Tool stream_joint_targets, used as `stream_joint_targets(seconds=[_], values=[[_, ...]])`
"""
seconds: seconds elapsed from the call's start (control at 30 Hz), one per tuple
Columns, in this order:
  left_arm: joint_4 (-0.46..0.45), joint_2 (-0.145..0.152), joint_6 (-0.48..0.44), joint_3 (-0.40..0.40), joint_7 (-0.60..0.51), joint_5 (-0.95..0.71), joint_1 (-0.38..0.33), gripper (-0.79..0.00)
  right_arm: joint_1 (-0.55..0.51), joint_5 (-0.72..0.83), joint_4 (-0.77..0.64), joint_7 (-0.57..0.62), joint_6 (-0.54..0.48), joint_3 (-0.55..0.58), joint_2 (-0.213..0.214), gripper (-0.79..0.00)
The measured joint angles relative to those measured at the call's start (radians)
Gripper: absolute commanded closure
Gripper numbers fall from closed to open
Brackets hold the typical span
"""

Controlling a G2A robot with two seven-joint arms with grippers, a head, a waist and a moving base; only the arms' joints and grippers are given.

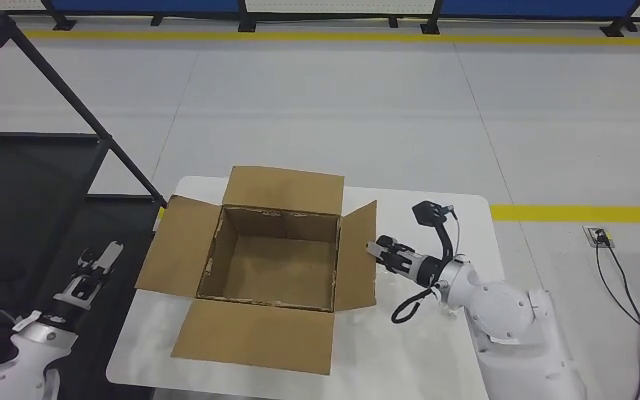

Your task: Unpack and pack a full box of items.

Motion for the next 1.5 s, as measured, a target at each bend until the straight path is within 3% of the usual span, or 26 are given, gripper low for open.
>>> stream_joint_targets(seconds=[0.03, 0.07, 0.1, 0.2, 0.4, 0.6, 0.73, 1.03, 1.23, 1.5], values=[[0.000, 0.000, 0.000, -0.001, 0.001, -0.001, 0.001, -0.785, 0.000, 0.000, -0.002, -0.001, 0.002, 0.000, 0.001, -0.462], [-0.001, 0.000, 0.000, -0.001, 0.001, -0.001, 0.002, -0.785, 0.000, -0.004, -0.005, -0.003, 0.007, 0.000, 0.003, -0.699], [-0.002, 0.000, -0.001, -0.001, 0.001, -0.002, 0.004, -0.785, -0.003, -0.011, -0.009, -0.007, 0.014, 0.001, 0.004, -0.785], [-0.010, 0.000, -0.001, -0.002, 0.004, -0.003, 0.009, -0.785, -0.031, -0.039, -0.056, -0.037, 0.031, 0.017, 0.010, -0.785], [-0.041, 0.000, 0.002, 0.001, 0.013, -0.006, 0.018, -0.785, -0.205, -0.164, -0.254, -0.106, 0.088, 0.102, 0.028, -0.785], [-0.072, -0.001, 0.001, 0.013, 0.020, -0.006, 0.024, -0.785, -0.331, -0.400, -0.364, -0.006, 0.286, 0.144, 0.042, -0.785], [-0.085, -0.002, 0.001, 0.020, 0.024, -0.007, 0.025, -0.785, -0.310, -0.530, -0.294, 0.141, 0.390, 0.139, 0.051, -0.785], [-0.103, -0.002, -0.009, 0.032, 0.005, -0.048, 0.025, -0.785, -0.096, -0.726, 0.067, 0.328, 0.411, 0.025, 0.055, -0.785], [-0.121, 0.000, -0.022, 0.011, -0.011, -0.085, 0.040, -0.785, 0.013, -0.768, 0.215, 0.343, 0.420, -0.010, 0.050, -0.785], [-0.118, 0.000, -0.029, 0.000, -0.009, -0.093, 0.048, -0.785, 0.018, -0.740, 0.278, 0.294, 0.407, 0.009, 0.050, -0.785]])
